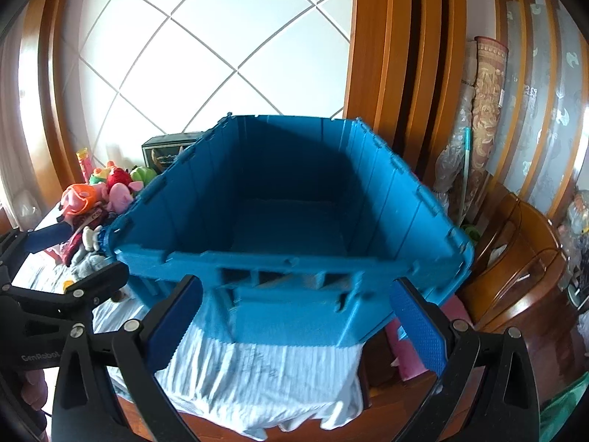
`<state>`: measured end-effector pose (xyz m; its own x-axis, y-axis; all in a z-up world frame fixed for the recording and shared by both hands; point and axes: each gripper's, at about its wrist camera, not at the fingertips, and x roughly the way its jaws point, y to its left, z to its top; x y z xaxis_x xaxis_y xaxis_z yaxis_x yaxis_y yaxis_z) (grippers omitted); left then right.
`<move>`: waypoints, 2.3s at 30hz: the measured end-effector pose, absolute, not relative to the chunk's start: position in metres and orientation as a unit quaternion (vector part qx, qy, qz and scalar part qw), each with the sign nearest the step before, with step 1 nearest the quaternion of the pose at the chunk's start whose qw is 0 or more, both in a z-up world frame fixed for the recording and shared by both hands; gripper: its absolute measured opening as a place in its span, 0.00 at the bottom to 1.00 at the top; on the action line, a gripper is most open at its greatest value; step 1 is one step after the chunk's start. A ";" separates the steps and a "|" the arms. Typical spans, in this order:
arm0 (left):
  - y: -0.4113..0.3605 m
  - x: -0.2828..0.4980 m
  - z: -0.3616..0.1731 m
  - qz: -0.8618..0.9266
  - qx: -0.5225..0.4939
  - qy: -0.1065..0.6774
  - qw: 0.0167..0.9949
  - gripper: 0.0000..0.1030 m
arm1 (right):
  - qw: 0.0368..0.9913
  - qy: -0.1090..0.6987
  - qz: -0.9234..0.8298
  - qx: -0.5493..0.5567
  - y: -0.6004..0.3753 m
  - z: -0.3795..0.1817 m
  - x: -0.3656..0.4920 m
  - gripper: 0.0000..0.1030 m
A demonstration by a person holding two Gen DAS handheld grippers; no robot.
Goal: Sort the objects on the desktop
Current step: 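Move both tools back from the crate toward the toy pile, then grasp the pink tissue pack with the left tool while the right tool reaches into the plush toys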
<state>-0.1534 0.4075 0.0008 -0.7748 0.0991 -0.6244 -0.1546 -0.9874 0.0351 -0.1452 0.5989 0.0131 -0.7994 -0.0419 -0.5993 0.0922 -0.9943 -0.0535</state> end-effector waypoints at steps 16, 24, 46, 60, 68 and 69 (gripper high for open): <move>0.266 -0.092 -0.023 0.935 -0.354 0.020 0.023 0.97 | 0.064 0.041 -0.939 0.334 0.465 -0.014 -0.083 1.00; 0.200 -0.072 -0.040 0.933 -0.359 0.011 -0.019 0.97 | 0.092 0.031 -0.937 0.335 0.404 -0.030 -0.077 1.00; 0.030 -0.148 -0.106 0.894 -0.413 -0.057 -0.164 0.97 | 0.196 0.071 -0.896 0.392 0.251 -0.091 -0.203 1.00; -0.020 -0.247 -0.175 0.853 -0.484 -0.057 -0.188 0.97 | 0.220 0.071 -0.853 0.468 0.206 -0.164 -0.318 1.00; -0.064 -0.261 -0.164 0.849 -0.472 -0.060 -0.230 0.97 | 0.264 0.070 -0.849 0.452 0.160 -0.151 -0.353 1.00; -0.072 -0.260 -0.163 0.848 -0.471 -0.063 -0.237 0.97 | 0.269 0.072 -0.849 0.449 0.153 -0.148 -0.356 1.00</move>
